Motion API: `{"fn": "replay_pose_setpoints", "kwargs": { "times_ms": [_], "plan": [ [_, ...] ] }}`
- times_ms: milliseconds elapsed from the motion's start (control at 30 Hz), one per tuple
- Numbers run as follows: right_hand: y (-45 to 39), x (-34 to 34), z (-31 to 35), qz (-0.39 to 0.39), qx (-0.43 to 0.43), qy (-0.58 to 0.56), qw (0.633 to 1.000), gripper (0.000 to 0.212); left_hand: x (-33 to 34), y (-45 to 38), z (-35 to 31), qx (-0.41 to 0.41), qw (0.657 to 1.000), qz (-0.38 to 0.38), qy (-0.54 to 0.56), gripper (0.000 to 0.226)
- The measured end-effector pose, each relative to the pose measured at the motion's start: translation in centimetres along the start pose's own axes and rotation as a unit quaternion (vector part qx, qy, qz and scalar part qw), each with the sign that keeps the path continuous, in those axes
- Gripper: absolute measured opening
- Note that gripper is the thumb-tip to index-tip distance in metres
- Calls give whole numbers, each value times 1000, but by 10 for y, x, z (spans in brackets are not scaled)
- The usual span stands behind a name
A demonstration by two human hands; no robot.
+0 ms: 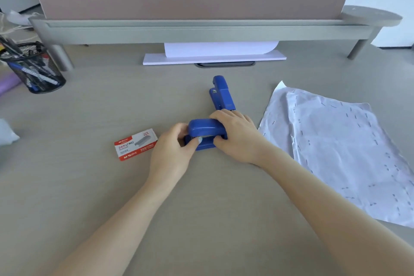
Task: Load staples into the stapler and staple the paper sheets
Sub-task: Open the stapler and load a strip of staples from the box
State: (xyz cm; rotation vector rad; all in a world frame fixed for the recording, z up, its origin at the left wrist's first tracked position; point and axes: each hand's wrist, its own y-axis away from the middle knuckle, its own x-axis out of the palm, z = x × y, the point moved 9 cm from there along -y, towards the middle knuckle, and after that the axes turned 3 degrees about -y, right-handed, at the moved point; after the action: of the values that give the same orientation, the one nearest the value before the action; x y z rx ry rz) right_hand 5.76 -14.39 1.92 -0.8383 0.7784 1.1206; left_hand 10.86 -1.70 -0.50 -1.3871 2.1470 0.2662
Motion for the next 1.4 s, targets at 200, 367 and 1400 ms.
{"fn": "replay_pose_setpoints", "kwargs": {
  "times_ms": [200,367,1400],
  "plan": [
    [4,-9,-2,-107,-37,-39,993,35,3,-13,-5,3,999,51,-13,15],
    [8,-11,-7,-139,-25,-82,987,23,7,-18,-4,14,997,78,-16,14],
    [64,-46,-131,-407,340,-485,695,57,-47,0,-5,138,926,-101,-338,63]
  ]
}}
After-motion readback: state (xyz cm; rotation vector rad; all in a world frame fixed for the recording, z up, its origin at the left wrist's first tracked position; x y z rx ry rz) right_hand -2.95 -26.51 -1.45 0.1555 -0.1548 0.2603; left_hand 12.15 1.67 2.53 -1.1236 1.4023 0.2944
